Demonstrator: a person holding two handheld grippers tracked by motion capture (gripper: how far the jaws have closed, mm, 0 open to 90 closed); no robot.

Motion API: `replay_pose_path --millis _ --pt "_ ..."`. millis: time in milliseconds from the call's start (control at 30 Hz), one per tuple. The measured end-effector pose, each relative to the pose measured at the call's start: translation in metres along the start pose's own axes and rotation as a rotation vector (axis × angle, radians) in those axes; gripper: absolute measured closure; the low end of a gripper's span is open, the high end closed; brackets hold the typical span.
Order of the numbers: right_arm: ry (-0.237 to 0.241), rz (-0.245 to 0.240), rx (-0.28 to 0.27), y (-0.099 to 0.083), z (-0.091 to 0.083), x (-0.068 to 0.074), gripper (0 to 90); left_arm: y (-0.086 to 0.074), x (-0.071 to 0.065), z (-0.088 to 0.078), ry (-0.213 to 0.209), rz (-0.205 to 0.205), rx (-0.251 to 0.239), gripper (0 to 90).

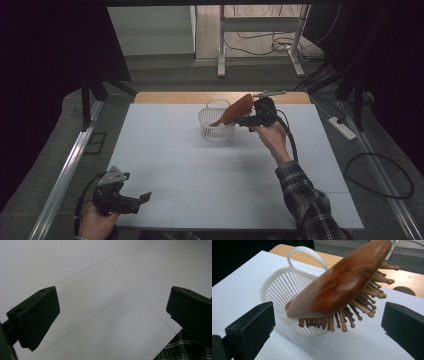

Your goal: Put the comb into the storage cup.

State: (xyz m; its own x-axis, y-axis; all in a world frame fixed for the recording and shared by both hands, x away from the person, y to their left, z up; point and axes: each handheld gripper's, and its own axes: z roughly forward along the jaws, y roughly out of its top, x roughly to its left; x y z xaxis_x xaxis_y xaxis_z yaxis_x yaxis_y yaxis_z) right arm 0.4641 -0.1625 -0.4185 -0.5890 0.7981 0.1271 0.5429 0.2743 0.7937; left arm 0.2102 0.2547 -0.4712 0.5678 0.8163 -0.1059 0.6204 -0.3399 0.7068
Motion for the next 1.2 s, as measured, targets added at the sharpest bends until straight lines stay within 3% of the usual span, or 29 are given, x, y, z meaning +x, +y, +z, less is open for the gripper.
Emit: replay_pose_path --millis 300,767,1200 --pt "0.005 -0.038 -0.004 -0.002 -0.006 0.004 0.0 0.000 0.000 0.001 -0.003 0.000 0.003 0.0" --pt "-0.011 -0.097 0.032 -0.008 -0.013 0.011 0.0 0.000 0.000 0.001 -0.006 0.005 0.009 0.0" --pt "-0.003 -0.104 0.053 -0.015 -0.019 0.017 0.0 0.000 0.000 0.001 -0.006 0.004 0.007 0.0"
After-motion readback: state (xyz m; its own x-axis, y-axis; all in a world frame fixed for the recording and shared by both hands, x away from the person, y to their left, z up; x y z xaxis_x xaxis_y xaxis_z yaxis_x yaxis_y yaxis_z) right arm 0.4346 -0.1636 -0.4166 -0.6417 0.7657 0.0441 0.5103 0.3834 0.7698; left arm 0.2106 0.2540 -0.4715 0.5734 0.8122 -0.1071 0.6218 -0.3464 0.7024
